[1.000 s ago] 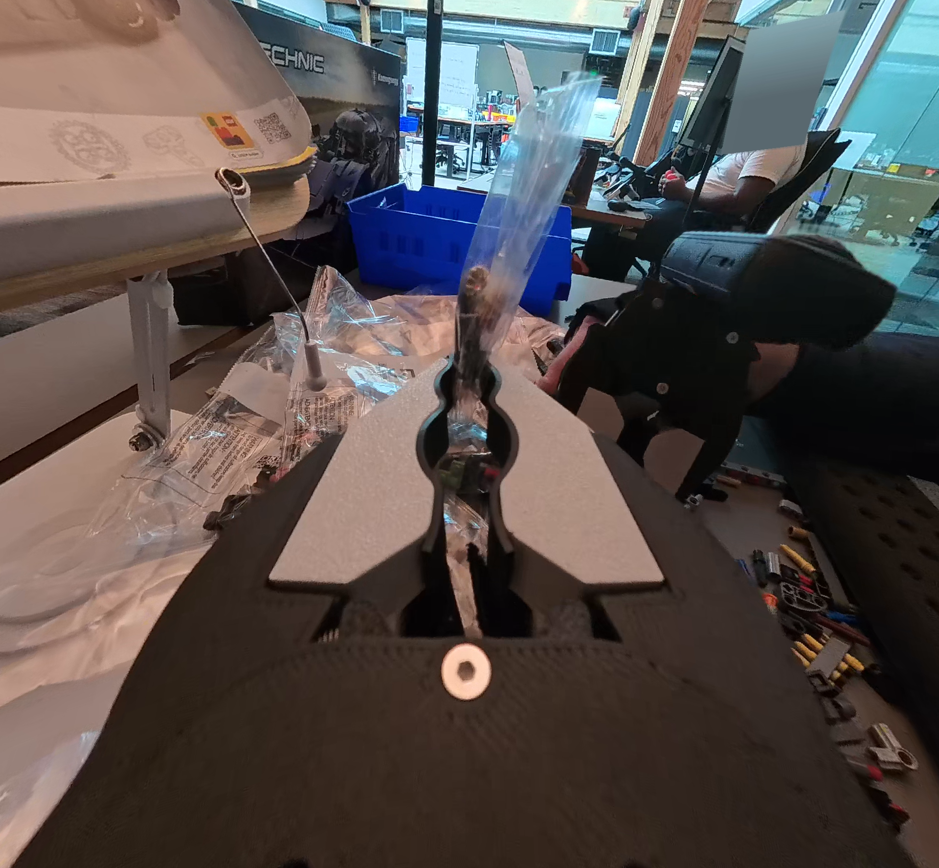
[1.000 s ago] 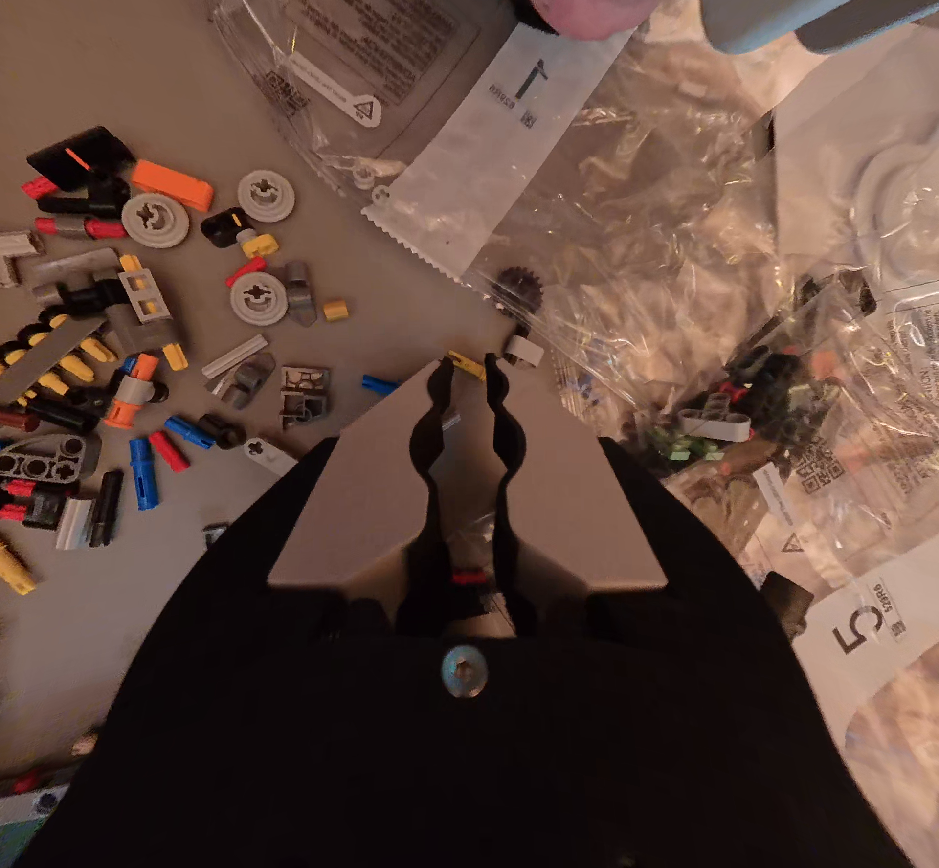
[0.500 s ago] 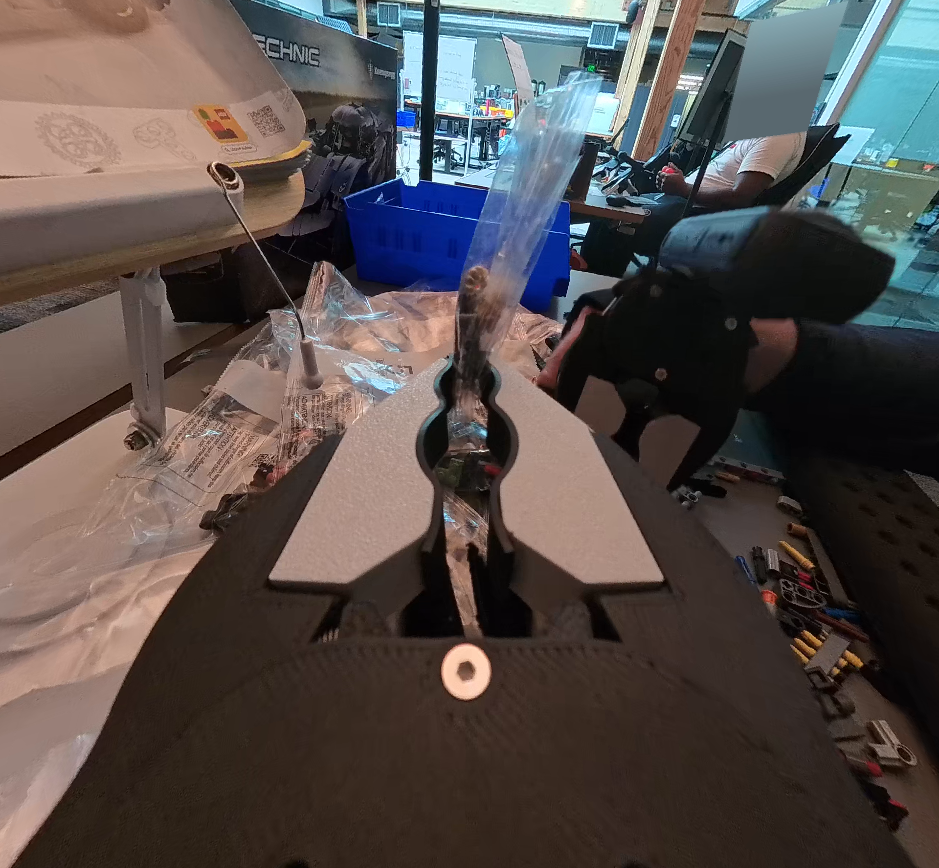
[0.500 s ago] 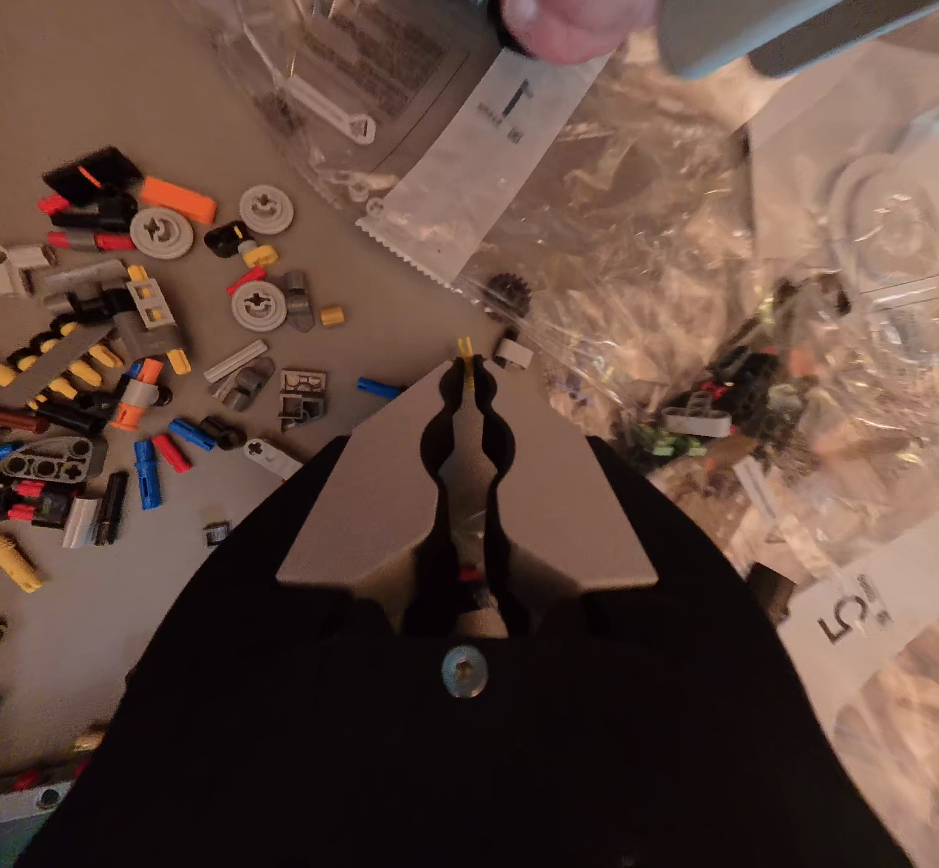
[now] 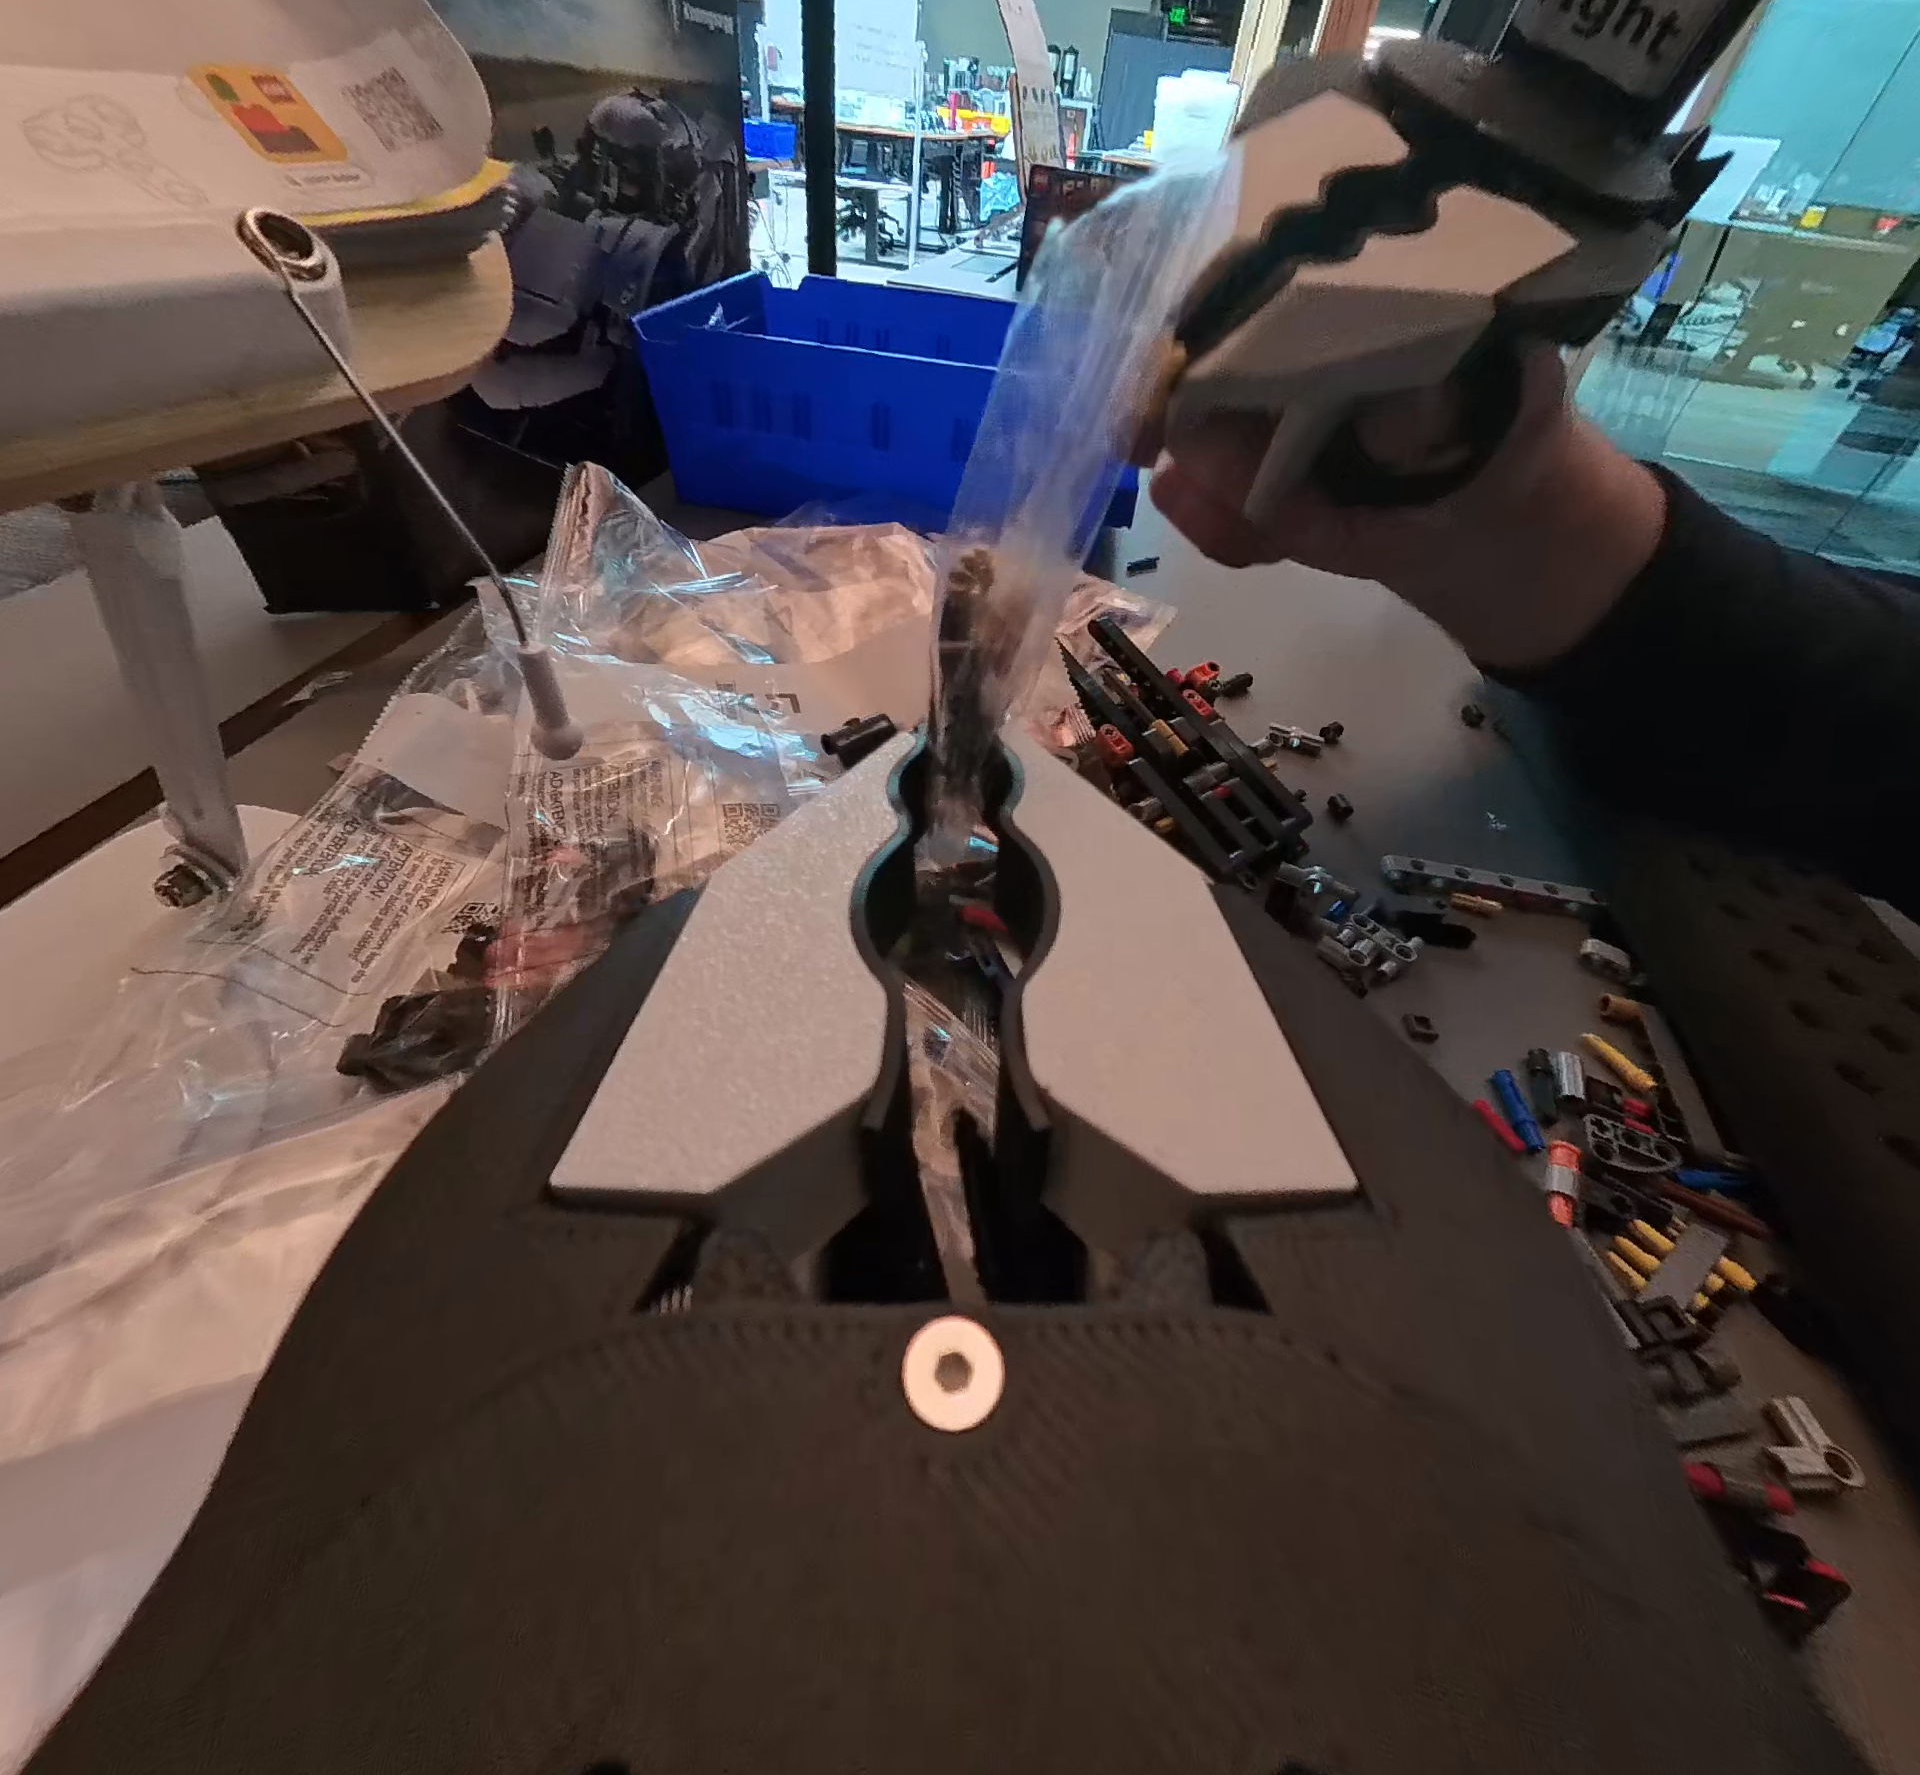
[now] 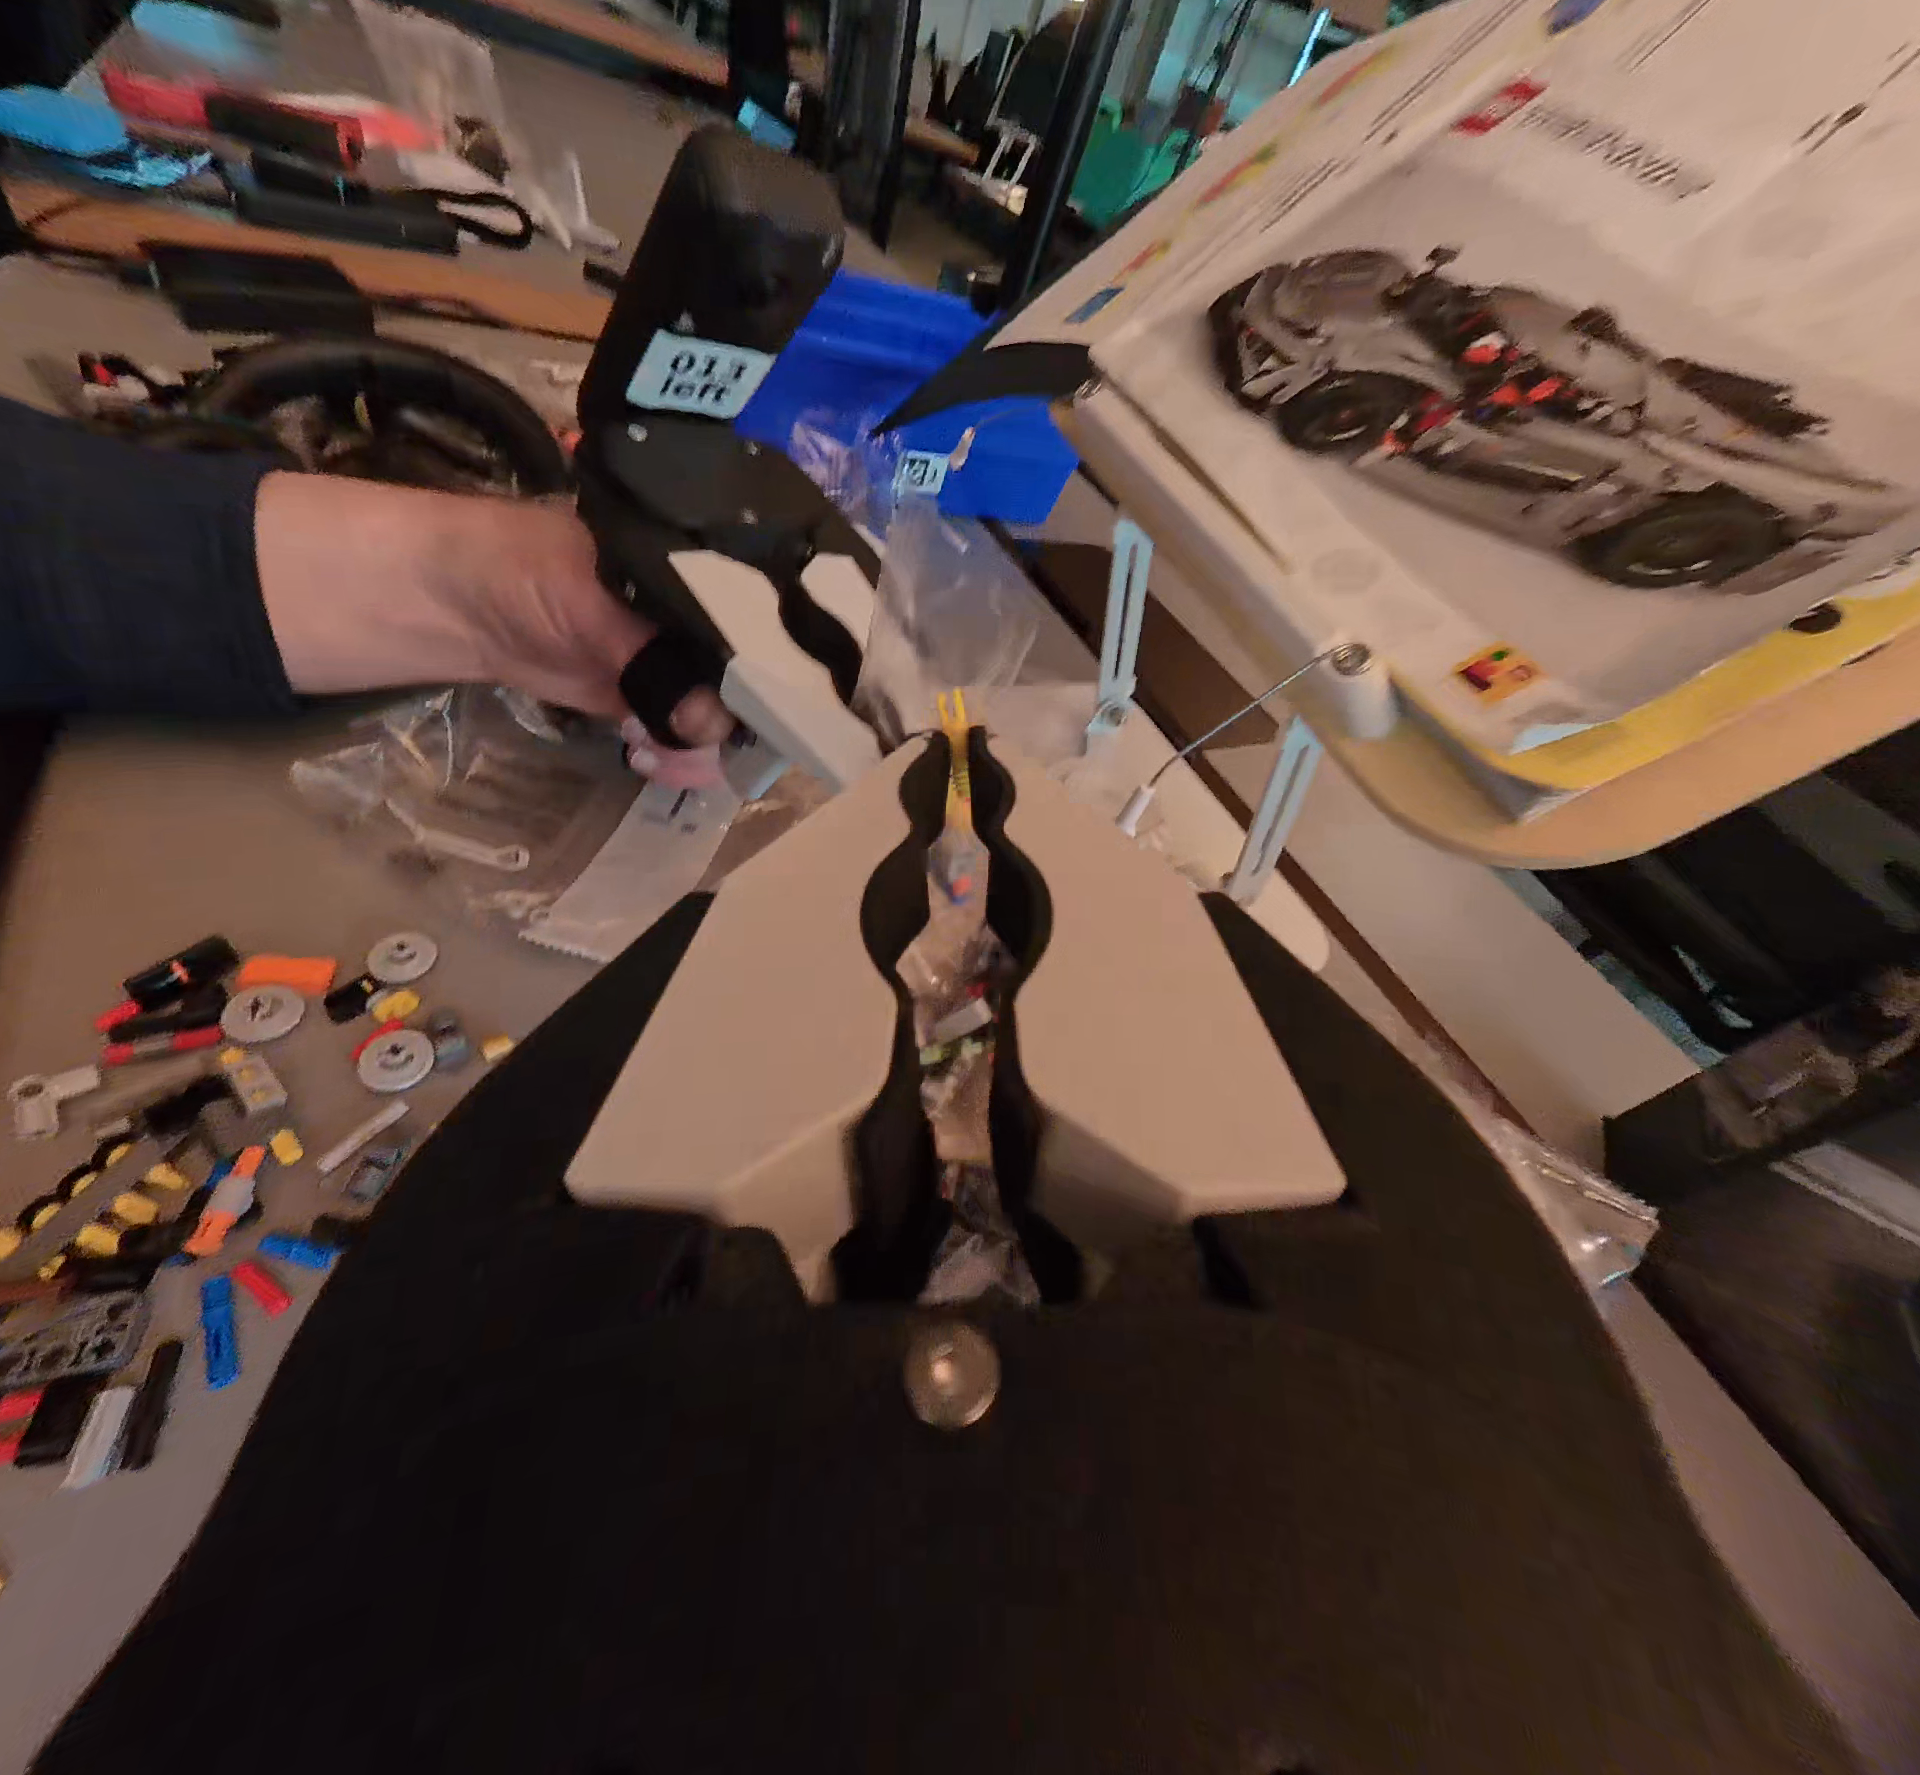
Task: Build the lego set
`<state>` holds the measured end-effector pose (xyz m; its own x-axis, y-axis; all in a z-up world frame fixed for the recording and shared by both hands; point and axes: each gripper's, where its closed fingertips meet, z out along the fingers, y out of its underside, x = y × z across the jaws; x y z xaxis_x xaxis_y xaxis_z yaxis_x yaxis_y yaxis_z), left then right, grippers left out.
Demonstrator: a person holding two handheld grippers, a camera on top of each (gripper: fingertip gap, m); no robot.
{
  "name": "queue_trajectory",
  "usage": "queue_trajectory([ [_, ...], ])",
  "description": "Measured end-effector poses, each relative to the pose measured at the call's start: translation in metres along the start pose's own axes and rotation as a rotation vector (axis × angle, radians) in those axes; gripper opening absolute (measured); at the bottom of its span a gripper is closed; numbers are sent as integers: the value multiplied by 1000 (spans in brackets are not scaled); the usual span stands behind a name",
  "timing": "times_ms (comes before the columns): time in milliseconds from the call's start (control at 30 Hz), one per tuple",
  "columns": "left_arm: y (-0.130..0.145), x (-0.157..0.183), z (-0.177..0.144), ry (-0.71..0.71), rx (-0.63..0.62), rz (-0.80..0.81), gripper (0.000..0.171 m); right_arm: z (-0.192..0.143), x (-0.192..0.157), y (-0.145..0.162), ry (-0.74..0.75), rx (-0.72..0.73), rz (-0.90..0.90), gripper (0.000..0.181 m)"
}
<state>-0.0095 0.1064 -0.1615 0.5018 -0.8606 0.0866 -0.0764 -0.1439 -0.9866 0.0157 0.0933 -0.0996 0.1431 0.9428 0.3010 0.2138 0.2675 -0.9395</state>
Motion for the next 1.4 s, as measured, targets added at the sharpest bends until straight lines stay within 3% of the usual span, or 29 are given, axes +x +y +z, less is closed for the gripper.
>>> queue_trajectory([
  [467,8,7,5,9,-48,62,5,-7,3,-20,36,100,5,1],
  [667,10,9,7,18,-54,71,5,1,0,-12,35,55,0,2],
  [767,9,10,7,20,-52,69,5,6,1,-2,21,11,43,11],
  [1133,7,7,5,14,-39,56,5,-4,10,-6,44,30,52,10],
  [1400,5,-2,1,-23,-26,36,6,-2,-22,19,-139,-115,12,8],
])
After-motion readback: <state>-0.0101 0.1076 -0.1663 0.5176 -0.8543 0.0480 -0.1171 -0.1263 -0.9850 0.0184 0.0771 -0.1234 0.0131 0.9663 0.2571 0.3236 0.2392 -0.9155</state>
